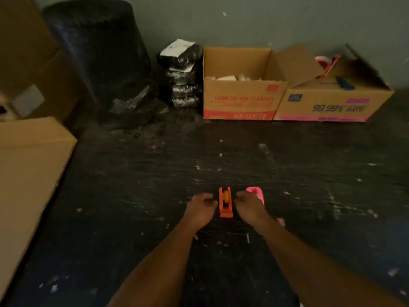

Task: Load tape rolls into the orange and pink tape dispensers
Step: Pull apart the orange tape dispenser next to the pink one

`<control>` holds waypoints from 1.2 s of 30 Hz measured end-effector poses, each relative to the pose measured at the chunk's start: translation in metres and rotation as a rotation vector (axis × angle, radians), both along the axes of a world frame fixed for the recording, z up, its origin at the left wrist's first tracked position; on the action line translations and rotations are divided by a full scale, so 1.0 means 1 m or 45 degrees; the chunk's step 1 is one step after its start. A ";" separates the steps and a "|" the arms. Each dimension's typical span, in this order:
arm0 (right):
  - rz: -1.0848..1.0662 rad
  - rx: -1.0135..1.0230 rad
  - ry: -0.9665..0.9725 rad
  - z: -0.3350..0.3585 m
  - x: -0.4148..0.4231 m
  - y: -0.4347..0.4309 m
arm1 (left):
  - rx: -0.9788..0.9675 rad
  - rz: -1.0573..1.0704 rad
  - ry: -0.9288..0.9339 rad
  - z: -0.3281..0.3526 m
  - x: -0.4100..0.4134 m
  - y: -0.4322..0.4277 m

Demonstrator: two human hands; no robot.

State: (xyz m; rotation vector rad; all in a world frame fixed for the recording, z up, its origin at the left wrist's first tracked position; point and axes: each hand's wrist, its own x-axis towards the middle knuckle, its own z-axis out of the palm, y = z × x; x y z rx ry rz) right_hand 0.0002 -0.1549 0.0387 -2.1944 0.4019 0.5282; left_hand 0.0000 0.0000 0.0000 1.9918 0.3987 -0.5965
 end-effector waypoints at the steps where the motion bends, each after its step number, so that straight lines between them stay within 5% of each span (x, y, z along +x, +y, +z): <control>1: -0.013 -0.005 0.012 -0.006 0.005 0.002 | -0.025 0.034 0.020 -0.006 0.005 -0.005; 11: -0.342 0.290 0.155 -0.040 0.016 0.006 | -0.177 0.214 0.151 -0.014 0.013 -0.020; 25: -0.285 0.737 0.149 0.013 -0.024 -0.012 | -0.443 0.285 0.042 0.048 -0.033 -0.008; 31: -0.468 0.706 0.146 0.015 -0.027 -0.027 | -0.359 0.417 0.033 0.043 -0.038 0.017; 36: -0.448 0.745 0.257 0.012 -0.024 -0.036 | -0.226 0.277 0.043 0.025 -0.035 0.029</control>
